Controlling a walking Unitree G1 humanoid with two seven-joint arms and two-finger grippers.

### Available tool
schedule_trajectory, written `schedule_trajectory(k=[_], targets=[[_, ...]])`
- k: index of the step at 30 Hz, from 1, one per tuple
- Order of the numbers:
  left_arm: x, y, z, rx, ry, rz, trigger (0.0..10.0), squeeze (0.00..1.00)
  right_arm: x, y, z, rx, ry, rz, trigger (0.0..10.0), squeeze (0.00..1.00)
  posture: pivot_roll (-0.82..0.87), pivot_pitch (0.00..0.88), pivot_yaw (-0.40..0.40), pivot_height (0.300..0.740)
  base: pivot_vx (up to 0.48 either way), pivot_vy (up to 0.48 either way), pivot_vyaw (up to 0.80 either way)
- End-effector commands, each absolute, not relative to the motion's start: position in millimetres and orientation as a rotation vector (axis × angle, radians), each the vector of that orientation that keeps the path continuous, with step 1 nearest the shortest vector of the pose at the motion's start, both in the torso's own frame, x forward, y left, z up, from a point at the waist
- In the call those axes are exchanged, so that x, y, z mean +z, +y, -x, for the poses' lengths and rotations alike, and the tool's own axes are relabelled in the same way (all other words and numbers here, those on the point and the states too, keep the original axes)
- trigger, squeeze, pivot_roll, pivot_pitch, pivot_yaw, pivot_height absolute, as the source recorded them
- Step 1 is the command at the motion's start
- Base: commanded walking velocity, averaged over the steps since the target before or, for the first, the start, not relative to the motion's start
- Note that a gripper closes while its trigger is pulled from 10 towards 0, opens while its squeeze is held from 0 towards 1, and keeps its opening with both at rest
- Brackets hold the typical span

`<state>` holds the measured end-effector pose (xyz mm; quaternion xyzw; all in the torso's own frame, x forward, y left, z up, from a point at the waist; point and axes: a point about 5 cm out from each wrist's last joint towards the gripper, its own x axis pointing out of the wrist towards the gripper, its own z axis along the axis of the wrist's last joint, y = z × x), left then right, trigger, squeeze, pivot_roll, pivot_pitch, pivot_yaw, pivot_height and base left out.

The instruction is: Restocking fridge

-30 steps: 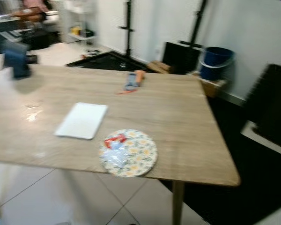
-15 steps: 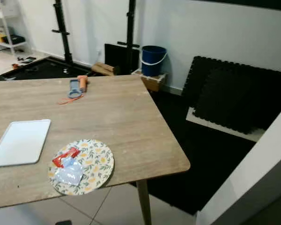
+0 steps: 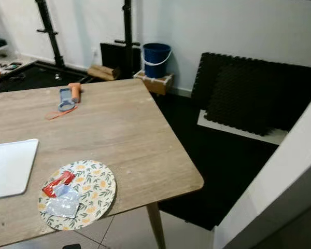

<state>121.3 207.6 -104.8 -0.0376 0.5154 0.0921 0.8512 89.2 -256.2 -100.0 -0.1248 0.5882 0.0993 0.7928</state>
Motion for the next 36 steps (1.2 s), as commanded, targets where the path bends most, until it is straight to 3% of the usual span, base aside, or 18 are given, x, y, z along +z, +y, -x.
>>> schedule_trajectory(k=[1, 17, 36], targets=[[-106.0, 207.0, -118.2, 0.180, 1.104, 0.071, 10.0, 0.00, -100.7, -255.7, -86.5, 0.216, 1.268, 0.261, 10.0, 0.00, -0.05, 0.059, -0.019, 0.740, 0.000, 0.000, 0.00], [-106.3, 207.5, -117.1, 0.175, 1.110, 0.058, 10.0, 0.00, -101.1, -254.6, -85.6, 0.229, 1.272, 0.263, 10.0, 0.00, -0.05, 0.060, -0.019, 0.740, 0.000, 0.368, 0.00], [-106.2, 203.6, -118.9, 0.135, 1.107, 0.062, 10.0, 0.00, -100.9, -255.1, -85.5, 0.249, 1.283, 0.272, 10.0, 0.00, -0.05, 0.055, -0.022, 0.740, 0.000, 0.000, -0.08]])
